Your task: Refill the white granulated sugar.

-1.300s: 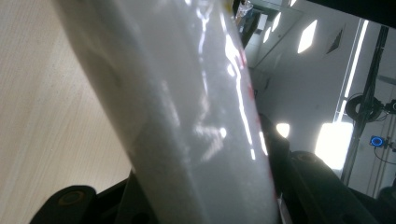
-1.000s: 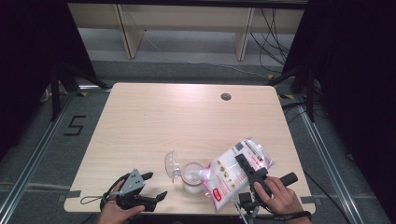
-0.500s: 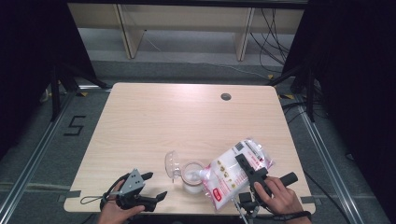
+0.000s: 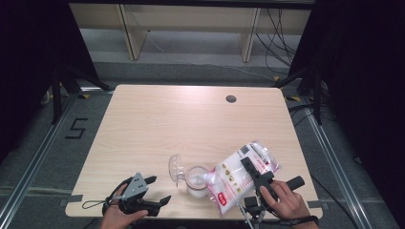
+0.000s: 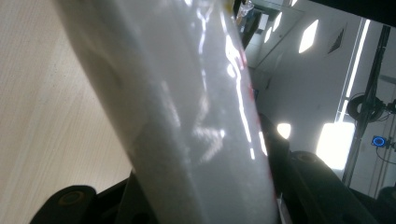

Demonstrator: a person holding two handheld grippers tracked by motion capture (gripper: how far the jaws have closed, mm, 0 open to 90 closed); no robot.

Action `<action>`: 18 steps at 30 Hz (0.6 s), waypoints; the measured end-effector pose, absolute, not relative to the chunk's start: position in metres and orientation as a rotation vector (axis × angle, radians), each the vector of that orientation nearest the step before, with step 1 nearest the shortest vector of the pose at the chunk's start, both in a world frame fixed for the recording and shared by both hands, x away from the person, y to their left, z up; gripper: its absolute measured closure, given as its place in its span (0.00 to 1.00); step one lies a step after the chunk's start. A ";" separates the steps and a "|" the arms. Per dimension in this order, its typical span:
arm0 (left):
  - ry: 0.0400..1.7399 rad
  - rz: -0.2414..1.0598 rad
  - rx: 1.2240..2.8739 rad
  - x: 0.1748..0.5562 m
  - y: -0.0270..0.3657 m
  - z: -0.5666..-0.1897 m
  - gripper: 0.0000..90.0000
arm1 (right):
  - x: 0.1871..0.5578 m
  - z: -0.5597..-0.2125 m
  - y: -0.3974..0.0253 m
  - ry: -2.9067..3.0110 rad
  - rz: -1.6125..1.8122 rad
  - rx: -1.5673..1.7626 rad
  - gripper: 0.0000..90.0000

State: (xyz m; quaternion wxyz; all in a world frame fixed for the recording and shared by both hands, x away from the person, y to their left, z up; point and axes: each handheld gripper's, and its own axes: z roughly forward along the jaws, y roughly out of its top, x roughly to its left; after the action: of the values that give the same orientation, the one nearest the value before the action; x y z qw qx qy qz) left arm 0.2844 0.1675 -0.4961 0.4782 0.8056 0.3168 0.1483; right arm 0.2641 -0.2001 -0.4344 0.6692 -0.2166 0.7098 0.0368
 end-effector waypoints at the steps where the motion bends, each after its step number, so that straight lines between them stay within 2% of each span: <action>1: 0.773 0.362 1.967 0.284 0.168 -0.496 0.18 | 0.264 -0.434 -0.200 1.602 0.083 -0.488 0.72; 18: 0.771 0.364 1.968 0.284 0.168 -0.496 0.18 | 0.266 -0.430 -0.204 1.571 0.082 -0.512 0.72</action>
State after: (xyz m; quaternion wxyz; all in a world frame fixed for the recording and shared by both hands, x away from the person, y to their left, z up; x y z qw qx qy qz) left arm 0.2844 0.1678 -0.4959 0.4780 0.8060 0.3156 0.1491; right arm 0.2657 -0.2044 -0.4301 0.6771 -0.2280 0.6988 0.0365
